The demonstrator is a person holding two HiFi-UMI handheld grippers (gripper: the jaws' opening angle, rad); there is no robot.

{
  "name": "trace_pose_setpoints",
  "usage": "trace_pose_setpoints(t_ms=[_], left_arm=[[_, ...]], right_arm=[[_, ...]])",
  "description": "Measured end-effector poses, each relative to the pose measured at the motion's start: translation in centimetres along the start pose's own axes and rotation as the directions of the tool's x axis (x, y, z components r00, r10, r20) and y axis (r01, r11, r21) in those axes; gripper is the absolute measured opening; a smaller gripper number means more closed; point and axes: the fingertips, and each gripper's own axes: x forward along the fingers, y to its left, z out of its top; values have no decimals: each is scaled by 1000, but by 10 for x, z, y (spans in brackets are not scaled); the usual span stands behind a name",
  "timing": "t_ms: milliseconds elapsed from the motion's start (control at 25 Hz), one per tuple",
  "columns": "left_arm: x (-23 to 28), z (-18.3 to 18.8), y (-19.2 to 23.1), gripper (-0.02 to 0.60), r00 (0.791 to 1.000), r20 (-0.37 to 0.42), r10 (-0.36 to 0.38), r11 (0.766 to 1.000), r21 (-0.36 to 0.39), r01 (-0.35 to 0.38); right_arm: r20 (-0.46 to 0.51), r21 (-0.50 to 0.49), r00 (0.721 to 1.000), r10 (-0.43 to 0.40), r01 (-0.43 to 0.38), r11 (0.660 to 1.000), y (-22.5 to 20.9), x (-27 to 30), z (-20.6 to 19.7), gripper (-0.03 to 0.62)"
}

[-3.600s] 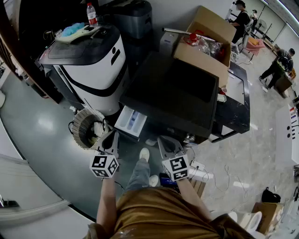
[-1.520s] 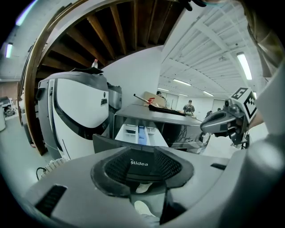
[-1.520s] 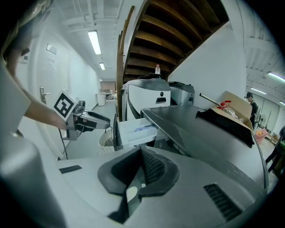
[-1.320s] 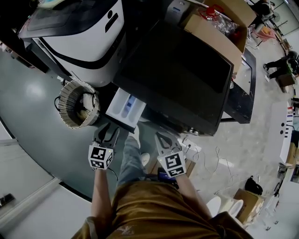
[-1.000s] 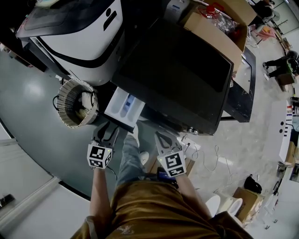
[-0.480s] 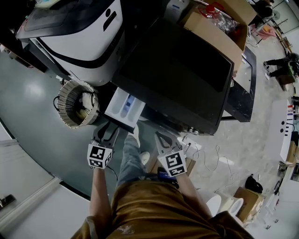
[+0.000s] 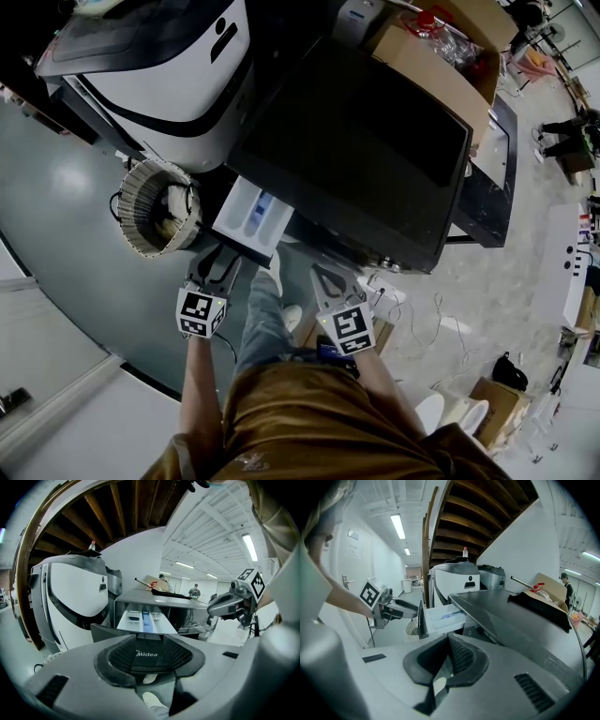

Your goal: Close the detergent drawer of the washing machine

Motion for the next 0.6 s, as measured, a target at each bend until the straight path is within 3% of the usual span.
trace_pose_setpoints(t_ms=[600], left_arm=[[3, 2, 2, 195, 1000, -9, 1, 1000, -4, -1]], right_arm=[[7, -1, 1000, 15, -15, 1000, -1, 3, 2, 12]])
